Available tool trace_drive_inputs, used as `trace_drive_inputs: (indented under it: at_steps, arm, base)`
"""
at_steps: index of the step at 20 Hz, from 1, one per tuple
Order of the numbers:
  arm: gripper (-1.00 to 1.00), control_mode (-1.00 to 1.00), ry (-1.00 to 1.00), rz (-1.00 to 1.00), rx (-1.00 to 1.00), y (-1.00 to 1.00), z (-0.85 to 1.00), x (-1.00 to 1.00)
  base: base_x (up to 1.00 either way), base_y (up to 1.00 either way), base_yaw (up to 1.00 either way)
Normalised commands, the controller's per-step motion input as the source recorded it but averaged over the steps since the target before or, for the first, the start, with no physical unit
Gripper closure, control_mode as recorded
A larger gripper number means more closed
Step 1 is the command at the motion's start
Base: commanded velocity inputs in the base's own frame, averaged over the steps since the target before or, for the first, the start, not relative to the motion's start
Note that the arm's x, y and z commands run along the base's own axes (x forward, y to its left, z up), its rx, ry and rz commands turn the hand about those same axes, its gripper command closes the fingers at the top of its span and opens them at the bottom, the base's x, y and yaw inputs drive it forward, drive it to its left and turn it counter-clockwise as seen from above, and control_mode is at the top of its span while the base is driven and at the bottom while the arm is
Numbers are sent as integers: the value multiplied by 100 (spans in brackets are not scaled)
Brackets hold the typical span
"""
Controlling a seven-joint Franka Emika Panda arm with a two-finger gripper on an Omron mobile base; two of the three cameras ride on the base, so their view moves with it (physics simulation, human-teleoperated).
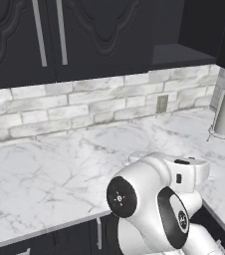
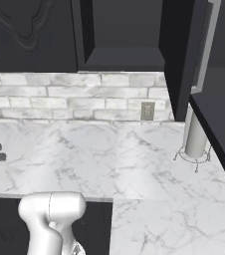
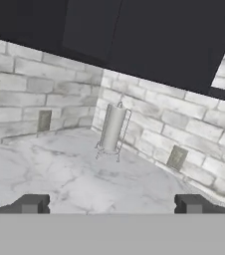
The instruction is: Close all open cabinet doors.
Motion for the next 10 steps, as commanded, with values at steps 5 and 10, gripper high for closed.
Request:
trace_drive_inputs:
  at_steps: [5,10]
  arm:
    - [-100,-100,-15,15,3,-89,0,2]
    - [-100,-100,-19,12,1,-94,5,0]
  base:
    - [0,0,0]
    - [0,0,0]
